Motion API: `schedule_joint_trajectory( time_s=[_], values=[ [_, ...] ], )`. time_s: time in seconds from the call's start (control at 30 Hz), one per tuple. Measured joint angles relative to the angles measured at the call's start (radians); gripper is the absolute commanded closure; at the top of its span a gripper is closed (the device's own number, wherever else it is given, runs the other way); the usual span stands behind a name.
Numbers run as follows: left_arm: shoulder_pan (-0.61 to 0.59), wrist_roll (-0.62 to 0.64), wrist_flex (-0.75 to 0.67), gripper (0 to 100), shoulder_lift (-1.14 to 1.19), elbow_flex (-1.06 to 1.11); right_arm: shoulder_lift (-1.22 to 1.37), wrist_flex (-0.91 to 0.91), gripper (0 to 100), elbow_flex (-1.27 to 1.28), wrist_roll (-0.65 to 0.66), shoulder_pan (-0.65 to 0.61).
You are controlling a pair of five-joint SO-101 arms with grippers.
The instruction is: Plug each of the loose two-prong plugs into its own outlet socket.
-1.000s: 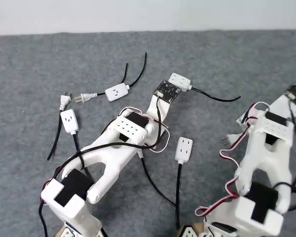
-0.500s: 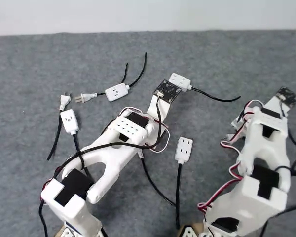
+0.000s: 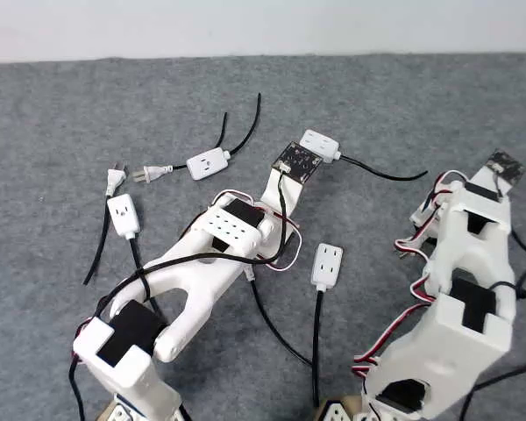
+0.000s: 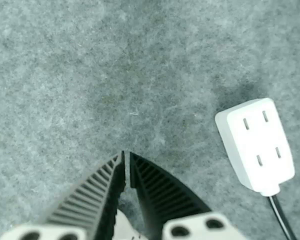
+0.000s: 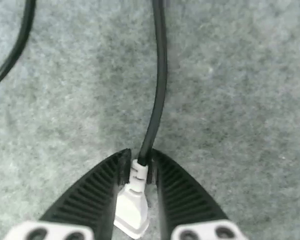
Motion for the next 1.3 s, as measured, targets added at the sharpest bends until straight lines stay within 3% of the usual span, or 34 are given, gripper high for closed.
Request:
schedule_joint_trajectory(
  time_s=[0.27, 0.57, 0.9, 1.3],
  values=[
    [0.000, 0.000, 0.000, 99, 0.000, 0.000, 0.000, 0.046, 84.2, -0.009, 0.021, -0.023],
    [0.000, 0.000, 0.000, 98, 0.006, 0.000, 0.000, 0.190, 89.7, -0.123, 0.097, -0.046],
    [0.000, 0.000, 0.000, 98, 0.006, 0.000, 0.110, 0.198, 90.2, -0.167, 0.087, -0.038],
    [0.000, 0.000, 0.000, 98, 0.006, 0.000, 0.144, 0.350, 89.8, -0.302, 0.043, -0.012]
  ],
)
